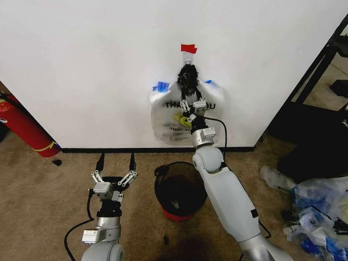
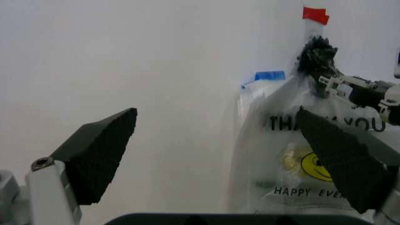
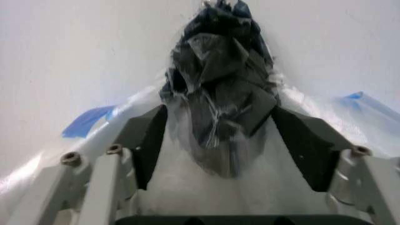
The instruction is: Pick up the garbage bag from the wall and place it over the trash bin.
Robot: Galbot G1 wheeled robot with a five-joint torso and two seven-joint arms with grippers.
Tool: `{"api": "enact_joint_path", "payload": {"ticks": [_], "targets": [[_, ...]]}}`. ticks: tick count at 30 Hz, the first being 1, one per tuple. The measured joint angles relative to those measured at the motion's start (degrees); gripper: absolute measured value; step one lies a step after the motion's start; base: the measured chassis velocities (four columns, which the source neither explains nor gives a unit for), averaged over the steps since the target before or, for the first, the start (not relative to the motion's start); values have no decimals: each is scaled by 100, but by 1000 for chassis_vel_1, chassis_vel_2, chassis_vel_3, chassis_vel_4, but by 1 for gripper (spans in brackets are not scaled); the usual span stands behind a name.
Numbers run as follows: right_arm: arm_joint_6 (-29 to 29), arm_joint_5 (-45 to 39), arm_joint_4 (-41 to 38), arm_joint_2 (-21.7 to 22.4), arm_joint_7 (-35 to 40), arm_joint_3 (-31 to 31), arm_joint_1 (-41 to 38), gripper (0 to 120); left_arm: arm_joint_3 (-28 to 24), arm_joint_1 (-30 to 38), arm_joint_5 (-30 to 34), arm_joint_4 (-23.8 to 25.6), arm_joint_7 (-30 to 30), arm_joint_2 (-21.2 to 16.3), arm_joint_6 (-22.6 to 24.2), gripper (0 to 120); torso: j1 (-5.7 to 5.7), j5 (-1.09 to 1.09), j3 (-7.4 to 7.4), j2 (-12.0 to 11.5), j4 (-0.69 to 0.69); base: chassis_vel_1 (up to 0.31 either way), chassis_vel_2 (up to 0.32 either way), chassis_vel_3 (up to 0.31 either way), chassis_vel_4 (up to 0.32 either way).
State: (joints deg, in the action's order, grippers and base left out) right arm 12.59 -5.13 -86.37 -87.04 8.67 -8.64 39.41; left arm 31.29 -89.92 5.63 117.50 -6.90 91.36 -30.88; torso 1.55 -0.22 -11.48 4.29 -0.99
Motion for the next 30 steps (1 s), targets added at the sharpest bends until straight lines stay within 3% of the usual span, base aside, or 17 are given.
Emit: {"api": "enact_joint_path", "payload": {"ticks": [18, 30], "targets": [[18, -59, -8, 21, -22, -64, -21, 0, -5, -27, -64, -16, -2, 32, -30, 100, 0, 0, 0, 0, 0, 0, 0, 0, 0], [23, -138, -145, 69, -47, -86, 141, 0, -2, -49, -94, 0, -5, 30, -44, 100, 0, 0, 0, 0, 0, 0, 0, 0, 0]]}}
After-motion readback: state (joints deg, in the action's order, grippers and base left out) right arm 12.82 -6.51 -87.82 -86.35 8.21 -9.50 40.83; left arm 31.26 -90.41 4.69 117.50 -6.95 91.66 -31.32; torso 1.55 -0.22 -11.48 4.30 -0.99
